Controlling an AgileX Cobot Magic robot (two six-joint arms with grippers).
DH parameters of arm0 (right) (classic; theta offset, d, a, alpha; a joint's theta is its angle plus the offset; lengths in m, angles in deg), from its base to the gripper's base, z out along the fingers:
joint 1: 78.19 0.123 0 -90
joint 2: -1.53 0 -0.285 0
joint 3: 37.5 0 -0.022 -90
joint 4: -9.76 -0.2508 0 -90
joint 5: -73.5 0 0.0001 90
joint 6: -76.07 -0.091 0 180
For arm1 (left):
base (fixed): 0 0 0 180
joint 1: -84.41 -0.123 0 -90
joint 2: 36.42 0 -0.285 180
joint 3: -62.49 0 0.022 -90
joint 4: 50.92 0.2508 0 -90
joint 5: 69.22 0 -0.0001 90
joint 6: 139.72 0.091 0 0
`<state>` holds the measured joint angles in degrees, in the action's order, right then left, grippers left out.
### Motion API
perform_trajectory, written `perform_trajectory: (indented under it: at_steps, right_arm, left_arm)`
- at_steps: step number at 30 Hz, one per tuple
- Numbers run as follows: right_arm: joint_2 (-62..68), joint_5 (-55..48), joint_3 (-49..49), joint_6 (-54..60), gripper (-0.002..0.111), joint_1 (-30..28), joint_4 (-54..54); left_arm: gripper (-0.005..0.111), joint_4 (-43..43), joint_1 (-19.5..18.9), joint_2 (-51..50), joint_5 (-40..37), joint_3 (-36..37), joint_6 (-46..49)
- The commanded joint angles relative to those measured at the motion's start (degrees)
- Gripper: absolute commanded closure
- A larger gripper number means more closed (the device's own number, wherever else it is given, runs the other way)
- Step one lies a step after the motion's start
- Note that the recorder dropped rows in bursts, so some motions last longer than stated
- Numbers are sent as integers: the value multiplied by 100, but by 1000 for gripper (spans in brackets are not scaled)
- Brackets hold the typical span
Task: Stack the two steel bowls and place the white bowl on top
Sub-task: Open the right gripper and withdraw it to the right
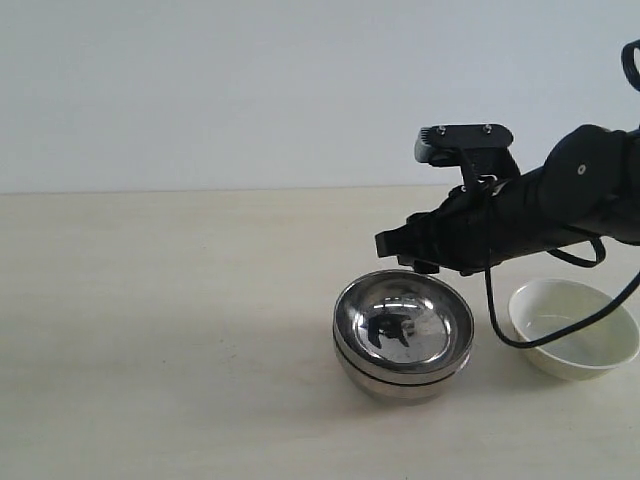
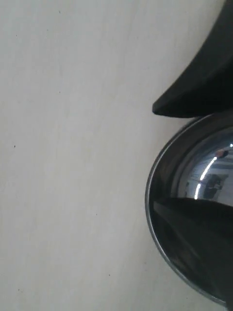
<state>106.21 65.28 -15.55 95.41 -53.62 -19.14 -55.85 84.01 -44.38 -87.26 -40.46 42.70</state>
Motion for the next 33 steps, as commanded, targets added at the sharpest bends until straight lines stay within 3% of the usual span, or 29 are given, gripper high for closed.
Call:
perform_trajectory:
  at_steps: [1,3,26,29,32,33]
  right_arm:
    - [-85,-264,-32,252,89,-7,87]
    - [-85,-385,-32,406,108,-7,123]
    - [-85,-52,773,462,108,-7,123]
    - [-576,344,773,450,108,-7,123]
    - [-1327,192,773,411,108,-298,123]
    - [-1639,-131,773,327,108,-702,123]
  left_arm:
    - [103,0,29,18,43,17,-27]
    - [103,0,29,18,43,17,-27]
    - [103,0,29,18,43,17,-27]
    - [103,0,29,18,43,17,-27]
    - [103,0,29,18,43,17,-27]
    - [103,0,29,18,43,17,-27]
